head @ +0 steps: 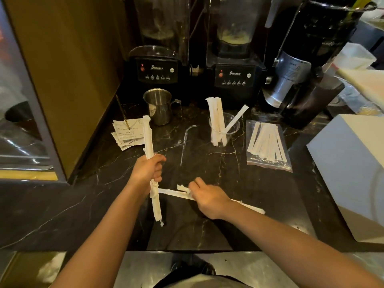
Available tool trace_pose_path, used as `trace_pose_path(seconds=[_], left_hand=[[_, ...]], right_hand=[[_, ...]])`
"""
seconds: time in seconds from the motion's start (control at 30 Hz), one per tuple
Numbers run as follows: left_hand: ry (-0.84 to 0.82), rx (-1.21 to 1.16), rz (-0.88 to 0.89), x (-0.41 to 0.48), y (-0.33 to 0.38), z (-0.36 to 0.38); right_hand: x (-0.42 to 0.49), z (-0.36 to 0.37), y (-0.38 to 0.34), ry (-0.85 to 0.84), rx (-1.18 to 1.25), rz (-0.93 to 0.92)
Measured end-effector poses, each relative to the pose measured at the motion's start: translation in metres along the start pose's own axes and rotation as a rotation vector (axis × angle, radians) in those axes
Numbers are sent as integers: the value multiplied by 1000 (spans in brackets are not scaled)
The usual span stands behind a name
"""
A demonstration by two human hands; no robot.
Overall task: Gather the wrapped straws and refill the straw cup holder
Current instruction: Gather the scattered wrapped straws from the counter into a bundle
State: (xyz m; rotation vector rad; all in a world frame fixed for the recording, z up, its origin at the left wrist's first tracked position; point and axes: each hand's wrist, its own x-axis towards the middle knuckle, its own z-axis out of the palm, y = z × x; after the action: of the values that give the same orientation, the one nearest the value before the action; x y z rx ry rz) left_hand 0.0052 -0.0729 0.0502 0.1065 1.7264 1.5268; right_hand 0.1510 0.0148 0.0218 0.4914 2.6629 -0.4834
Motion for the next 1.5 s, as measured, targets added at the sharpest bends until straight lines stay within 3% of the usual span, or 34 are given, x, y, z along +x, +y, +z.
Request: trace_pose_path(seconds=[0.37, 0.6, 0.77, 0.93, 1.1, 1.3, 1.5], left_hand=[[60, -24, 9, -6, -2, -1], [57, -4, 33, -5, 1, 3], [40, -15, 23, 0, 0, 3], [31, -70, 74, 4, -1, 5], [21, -100, 150, 8, 6, 16], [-251, -96, 194, 3, 11, 47], [-457, -49, 288, 3, 17, 70]], right_hand=[[1, 12, -10, 46, -349, -90], [9, 7, -12, 5, -263, -12], [15, -7, 3, -37, 44, 93], [17, -41, 21, 163, 388, 197], [19, -72, 29, 364, 570, 160], [23, -97, 17, 681, 883, 82], [31, -95, 14, 747, 1069, 32]])
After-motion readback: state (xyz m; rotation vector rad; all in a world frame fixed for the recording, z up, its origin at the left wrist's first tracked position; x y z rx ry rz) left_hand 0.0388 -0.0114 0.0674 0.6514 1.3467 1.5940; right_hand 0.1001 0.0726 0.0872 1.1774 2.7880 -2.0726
